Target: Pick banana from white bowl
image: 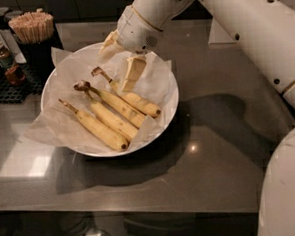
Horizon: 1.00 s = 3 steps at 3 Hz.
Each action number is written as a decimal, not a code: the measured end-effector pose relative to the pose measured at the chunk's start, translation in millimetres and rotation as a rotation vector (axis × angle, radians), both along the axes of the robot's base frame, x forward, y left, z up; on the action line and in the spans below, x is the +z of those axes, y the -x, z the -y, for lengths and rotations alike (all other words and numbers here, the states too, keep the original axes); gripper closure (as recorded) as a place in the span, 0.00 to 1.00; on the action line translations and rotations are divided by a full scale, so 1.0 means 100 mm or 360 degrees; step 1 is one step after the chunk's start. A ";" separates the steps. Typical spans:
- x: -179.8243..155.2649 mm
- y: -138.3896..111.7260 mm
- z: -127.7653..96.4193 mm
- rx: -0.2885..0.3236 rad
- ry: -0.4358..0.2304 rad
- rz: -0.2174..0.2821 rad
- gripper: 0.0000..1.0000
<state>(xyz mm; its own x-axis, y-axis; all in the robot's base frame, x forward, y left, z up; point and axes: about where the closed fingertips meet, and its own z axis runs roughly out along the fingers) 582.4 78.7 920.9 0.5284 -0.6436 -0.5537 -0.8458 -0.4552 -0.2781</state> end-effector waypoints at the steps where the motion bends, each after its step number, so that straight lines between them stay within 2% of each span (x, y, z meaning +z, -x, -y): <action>1: 0.07 0.04 -0.02 0.0015 0.0019 0.0037 0.30; 2: 0.12 0.02 -0.10 0.0061 0.0047 0.0063 0.31; 3: 0.10 -0.01 -0.15 0.0078 0.0047 0.0045 0.31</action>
Offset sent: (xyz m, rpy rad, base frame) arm 0.0009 0.0183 0.0236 -0.0575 -0.0614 0.0836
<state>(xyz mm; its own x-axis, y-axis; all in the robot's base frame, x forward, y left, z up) 583.6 93.2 930.4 0.5751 -0.6323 -0.5191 -0.8142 -0.5044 -0.2876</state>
